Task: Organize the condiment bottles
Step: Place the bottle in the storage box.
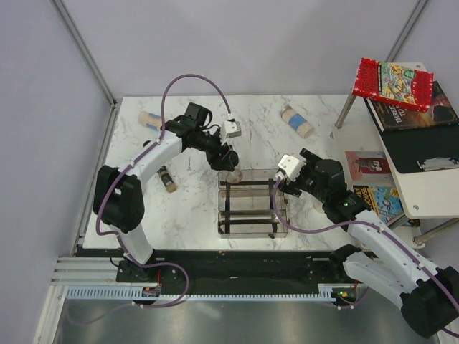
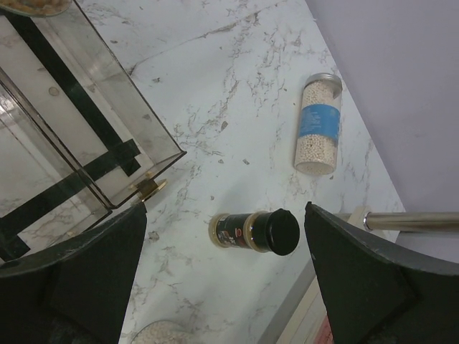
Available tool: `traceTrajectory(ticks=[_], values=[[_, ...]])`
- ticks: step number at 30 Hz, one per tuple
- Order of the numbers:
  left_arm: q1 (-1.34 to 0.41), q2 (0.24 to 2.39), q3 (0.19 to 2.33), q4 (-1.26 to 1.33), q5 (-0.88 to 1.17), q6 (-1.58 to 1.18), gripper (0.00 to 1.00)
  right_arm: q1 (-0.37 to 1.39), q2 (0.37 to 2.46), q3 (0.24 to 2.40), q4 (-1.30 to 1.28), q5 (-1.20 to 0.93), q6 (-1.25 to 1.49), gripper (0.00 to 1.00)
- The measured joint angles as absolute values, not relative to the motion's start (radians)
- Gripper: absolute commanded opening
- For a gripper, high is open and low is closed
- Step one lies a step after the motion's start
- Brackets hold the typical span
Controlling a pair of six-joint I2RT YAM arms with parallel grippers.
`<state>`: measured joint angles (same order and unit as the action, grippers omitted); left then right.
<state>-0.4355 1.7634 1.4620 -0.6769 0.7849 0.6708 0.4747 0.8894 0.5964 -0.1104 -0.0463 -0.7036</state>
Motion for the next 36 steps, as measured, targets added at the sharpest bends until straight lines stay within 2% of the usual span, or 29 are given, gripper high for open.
traceTrajectory(ticks=[11, 15, 17, 19, 20, 21, 22, 31, 36], values=[[-0.464, 1.753, 1.303, -0.587, 0.706, 0.658, 0.03, 0.472, 0.889, 0.596, -0.102, -0.031, -0.700, 0.98], [-0.469, 1.753, 1.266, -0.534, 0.669, 0.648, 0.24, 0.467, 0.899, 0.596, -0.077, 0.006, -0.685, 0.98], [-0.473, 1.753, 1.264, -0.514, 0.657, 0.639, 0.31, 0.465, 0.910, 0.596, -0.062, 0.032, -0.674, 0.98], [-0.476, 1.753, 1.259, -0.498, 0.654, 0.632, 0.46, 0.461, 0.922, 0.596, -0.052, 0.061, -0.664, 0.98], [-0.476, 1.753, 1.257, -0.492, 0.654, 0.629, 0.55, 0.460, 0.928, 0.596, -0.047, 0.070, -0.659, 0.98], [-0.477, 1.753, 1.254, -0.487, 0.654, 0.626, 0.75, 0.460, 0.936, 0.596, -0.038, 0.086, -0.654, 0.98], [-0.477, 1.752, 1.253, -0.483, 0.655, 0.623, 0.99, 0.459, 0.941, 0.596, -0.034, 0.094, -0.651, 0.98], [-0.478, 1.737, 1.235, -0.460, 0.637, 0.606, 1.00, 0.456, 0.965, 0.606, -0.028, 0.157, -0.621, 0.98], [-0.478, 1.626, 1.230, -0.480, 0.635, 0.605, 1.00, 0.422, 0.982, 0.778, -0.228, 0.119, -0.596, 0.98]])
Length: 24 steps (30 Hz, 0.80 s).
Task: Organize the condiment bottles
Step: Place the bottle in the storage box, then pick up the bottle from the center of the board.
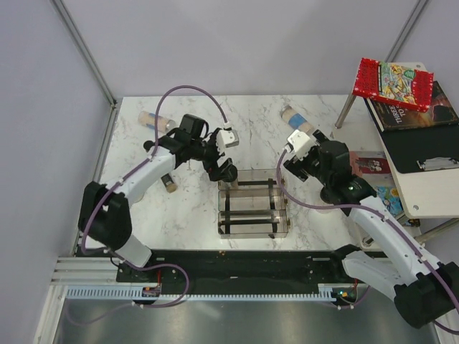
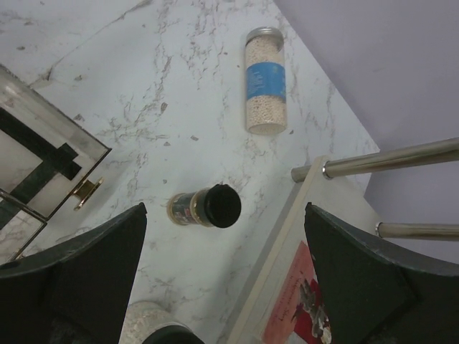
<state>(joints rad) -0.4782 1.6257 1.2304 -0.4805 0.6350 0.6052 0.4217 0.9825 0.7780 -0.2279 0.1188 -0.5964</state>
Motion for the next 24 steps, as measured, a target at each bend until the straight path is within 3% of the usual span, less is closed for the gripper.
traceTrajectory(ticks=[12, 24], values=[[-0.459, 1.147, 1.027, -0.480, 0.559, 0.547, 0.99, 0.347, 1.039, 0.963, -0.688, 0.052, -0.595, 0.98], [-0.314, 0.863, 0.780, -0.503, 0.565, 0.539, 1.00, 0.245, 1.063, 0.988, -0.879, -0.005, -0.599, 0.98]])
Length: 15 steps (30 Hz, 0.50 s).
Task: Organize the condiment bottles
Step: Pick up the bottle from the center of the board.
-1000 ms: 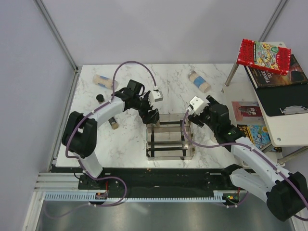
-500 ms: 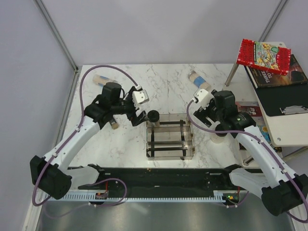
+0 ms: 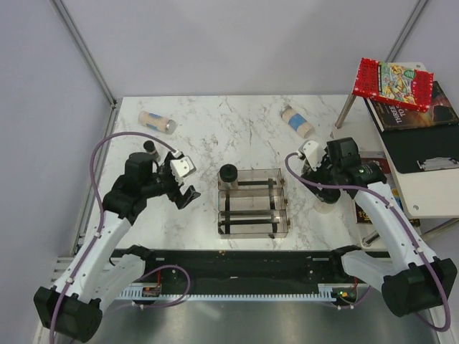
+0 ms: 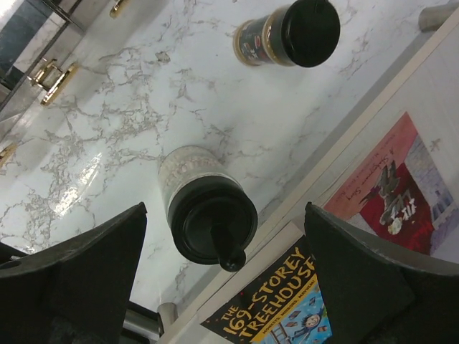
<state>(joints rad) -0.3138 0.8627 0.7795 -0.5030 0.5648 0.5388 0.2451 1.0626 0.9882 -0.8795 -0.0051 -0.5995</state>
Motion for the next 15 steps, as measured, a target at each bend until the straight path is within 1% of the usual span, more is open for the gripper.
traceTrajectory(ticks=[6, 12, 15], values=[[-0.234, 0.785, 0.717, -0.484, 0.643, 0.538, 1.00, 0.143, 1.108, 0.988, -0.896, -0.048, -0.626, 0.98], [-0.207, 0.850, 0.710, -0.467, 0.695, 0.535, 1.00, 0.046, 1.156, 0.986, -0.898, -0.110, -0.664, 0.98], [-0.199, 0.886, 0.710, -0.465, 0.714, 0.534, 1.00, 0.026, 1.160, 0.974, -0.897, -0.140, -0.678, 0.98]])
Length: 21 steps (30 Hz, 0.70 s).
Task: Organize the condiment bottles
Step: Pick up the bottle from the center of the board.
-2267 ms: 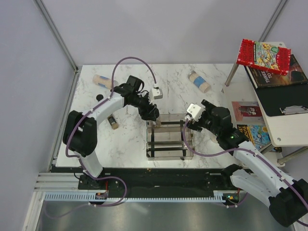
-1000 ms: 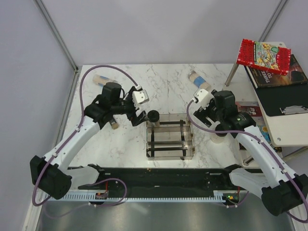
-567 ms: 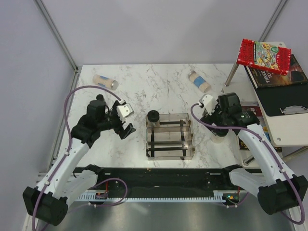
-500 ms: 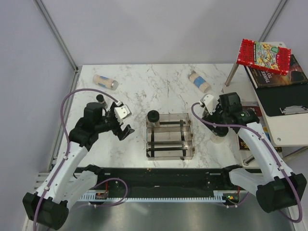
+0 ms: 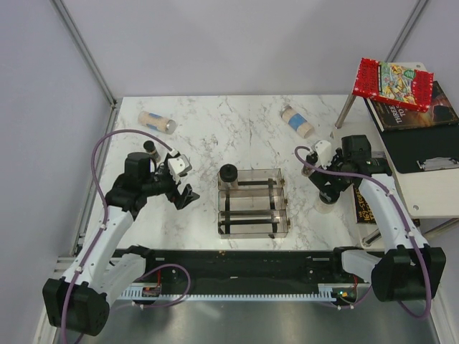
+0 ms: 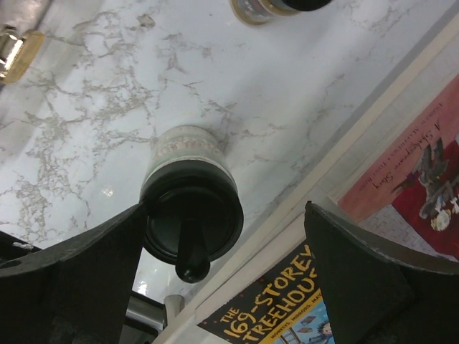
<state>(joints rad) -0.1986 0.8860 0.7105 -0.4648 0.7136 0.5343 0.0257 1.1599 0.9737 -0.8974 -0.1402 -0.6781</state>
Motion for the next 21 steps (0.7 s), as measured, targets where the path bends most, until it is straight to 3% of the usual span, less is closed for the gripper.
traceTrajectory(ticks=[10, 21], values=[[-0.182, 0.907, 0.707, -0.456, 0.738, 0.532, 1.00, 0.026, 1.169, 0.963, -0.897, -0.236, -0.687, 0.98], [-0.173, 0.923, 0.701, -0.447, 0.748, 0.530, 1.00, 0.025, 1.150, 0.968, -0.895, -0.184, -0.658, 0.98]])
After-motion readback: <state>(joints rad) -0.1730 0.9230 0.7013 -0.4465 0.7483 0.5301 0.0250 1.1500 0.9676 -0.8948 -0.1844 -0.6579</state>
